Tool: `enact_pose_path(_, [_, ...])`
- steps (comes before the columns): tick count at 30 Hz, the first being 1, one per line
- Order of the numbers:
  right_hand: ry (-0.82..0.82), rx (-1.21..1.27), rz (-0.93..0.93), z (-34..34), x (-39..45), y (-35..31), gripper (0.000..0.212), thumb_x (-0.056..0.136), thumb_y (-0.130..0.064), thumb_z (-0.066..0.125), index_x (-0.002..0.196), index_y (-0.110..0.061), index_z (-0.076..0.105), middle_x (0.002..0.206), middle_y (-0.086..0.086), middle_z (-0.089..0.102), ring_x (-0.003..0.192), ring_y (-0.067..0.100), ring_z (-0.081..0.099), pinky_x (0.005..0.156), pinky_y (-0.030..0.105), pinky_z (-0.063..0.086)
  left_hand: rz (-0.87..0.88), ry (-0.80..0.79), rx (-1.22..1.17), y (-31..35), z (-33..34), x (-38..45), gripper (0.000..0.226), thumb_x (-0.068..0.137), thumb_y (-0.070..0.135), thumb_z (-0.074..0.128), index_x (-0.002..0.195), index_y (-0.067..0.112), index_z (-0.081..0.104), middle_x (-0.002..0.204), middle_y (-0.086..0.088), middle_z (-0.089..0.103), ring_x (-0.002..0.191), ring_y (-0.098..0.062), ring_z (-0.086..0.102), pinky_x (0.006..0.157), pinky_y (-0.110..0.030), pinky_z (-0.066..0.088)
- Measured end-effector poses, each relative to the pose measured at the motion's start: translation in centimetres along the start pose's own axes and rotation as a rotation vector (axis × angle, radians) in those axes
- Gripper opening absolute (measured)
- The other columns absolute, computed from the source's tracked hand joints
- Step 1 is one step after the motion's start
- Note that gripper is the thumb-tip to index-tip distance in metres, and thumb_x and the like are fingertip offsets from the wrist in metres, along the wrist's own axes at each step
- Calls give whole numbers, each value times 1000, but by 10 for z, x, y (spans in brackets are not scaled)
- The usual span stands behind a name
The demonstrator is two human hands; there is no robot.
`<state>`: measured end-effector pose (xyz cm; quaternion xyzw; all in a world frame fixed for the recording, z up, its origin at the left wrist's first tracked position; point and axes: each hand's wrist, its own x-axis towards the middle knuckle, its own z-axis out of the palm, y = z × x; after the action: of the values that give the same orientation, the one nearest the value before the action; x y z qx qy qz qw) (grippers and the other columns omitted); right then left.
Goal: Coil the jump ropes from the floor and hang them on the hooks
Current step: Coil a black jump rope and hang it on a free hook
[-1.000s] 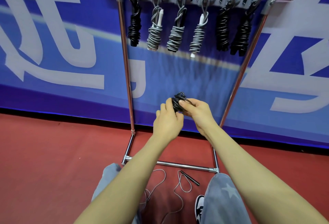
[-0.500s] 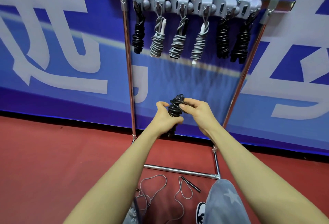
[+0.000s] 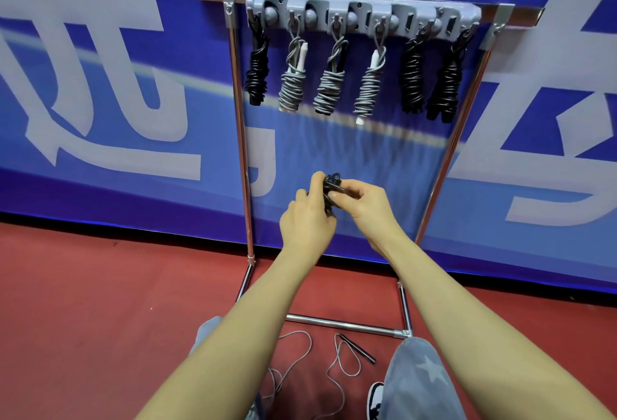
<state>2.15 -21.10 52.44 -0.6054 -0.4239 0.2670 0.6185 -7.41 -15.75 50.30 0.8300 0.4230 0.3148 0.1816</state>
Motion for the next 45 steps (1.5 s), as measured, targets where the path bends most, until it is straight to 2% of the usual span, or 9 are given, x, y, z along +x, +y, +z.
enact_pose_path(6, [-82, -249, -14, -12, 1, 4, 23, 91, -5, 58, 110, -12, 69, 99, 9, 65, 83, 10, 58, 72, 14, 42, -129, -188, -311, -6, -4, 5, 35, 74, 8, 53, 105, 22, 43, 84, 1, 66, 79, -27, 62, 67, -45, 54])
enact_pose_path(9, [-108, -359, -53, -17, 2, 6, 20, 92, -10, 59, 108, -15, 70, 97, 5, 65, 78, 0, 57, 72, 14, 41, -137, -216, -352, -10, -4, 5, 34, 71, 11, 53, 101, 23, 47, 85, 1, 67, 80, -26, 63, 69, -47, 55])
enact_pose_path(14, [-62, -184, -75, -19, 4, 2, 43, 87, -11, 67, 124, -28, 55, 112, -7, 61, 92, 5, 58, 79, 23, 49, -100, -206, -422, -8, -8, 6, 36, 72, 8, 57, 101, 25, 47, 81, 5, 64, 77, -24, 60, 69, -44, 54])
enact_pose_path(20, [-35, -139, -43, -22, 4, 0, 21, 82, -6, 71, 94, -21, 63, 100, -5, 68, 101, 11, 63, 96, 39, 49, -30, -200, -446, -4, -9, 3, 53, 68, 7, 56, 106, 40, 39, 102, 0, 59, 80, -19, 58, 73, -42, 54])
enact_pose_path(25, [-34, -43, -14, -25, -1, 0, 21, 77, 1, 74, 80, -12, 57, 81, -1, 66, 81, 15, 62, 83, 30, 51, -9, -187, -398, -4, -9, 0, 42, 67, 10, 56, 92, 37, 36, 96, 0, 58, 81, -23, 59, 71, -48, 53])
enact_pose_path(32, [-31, 26, 1, -26, -4, 1, 22, 73, 3, 76, 73, -9, 58, 65, -6, 63, 66, 5, 58, 69, 17, 48, 126, -193, -135, 0, -22, 3, 33, 75, 7, 55, 99, 20, 35, 88, 4, 59, 77, -27, 55, 60, -38, 46])
enact_pose_path(37, [-59, 51, 2, -27, -2, 1, 22, 74, 1, 75, 70, -14, 60, 66, -7, 61, 69, 9, 55, 72, 18, 45, 109, -308, -294, -7, -28, 4, 36, 68, 24, 54, 103, 28, 45, 78, 8, 59, 72, -21, 57, 66, -43, 54])
enact_pose_path(42, [-73, 67, -3, -25, -4, 4, 21, 74, 0, 75, 70, -14, 61, 68, -5, 60, 72, 13, 53, 75, 23, 43, -38, -328, -629, -7, -29, -2, 21, 84, 36, 39, 89, 24, 55, 69, 5, 60, 55, -17, 48, 53, -32, 41])
enact_pose_path(45, [-89, 62, -10, -25, -3, 2, 21, 74, -2, 76, 70, -17, 62, 70, -3, 60, 75, 16, 52, 76, 27, 43, -99, -254, -594, 2, -31, -1, 44, 94, 52, 34, 83, 15, 53, 66, 4, 58, 50, -14, 48, 51, -29, 42])
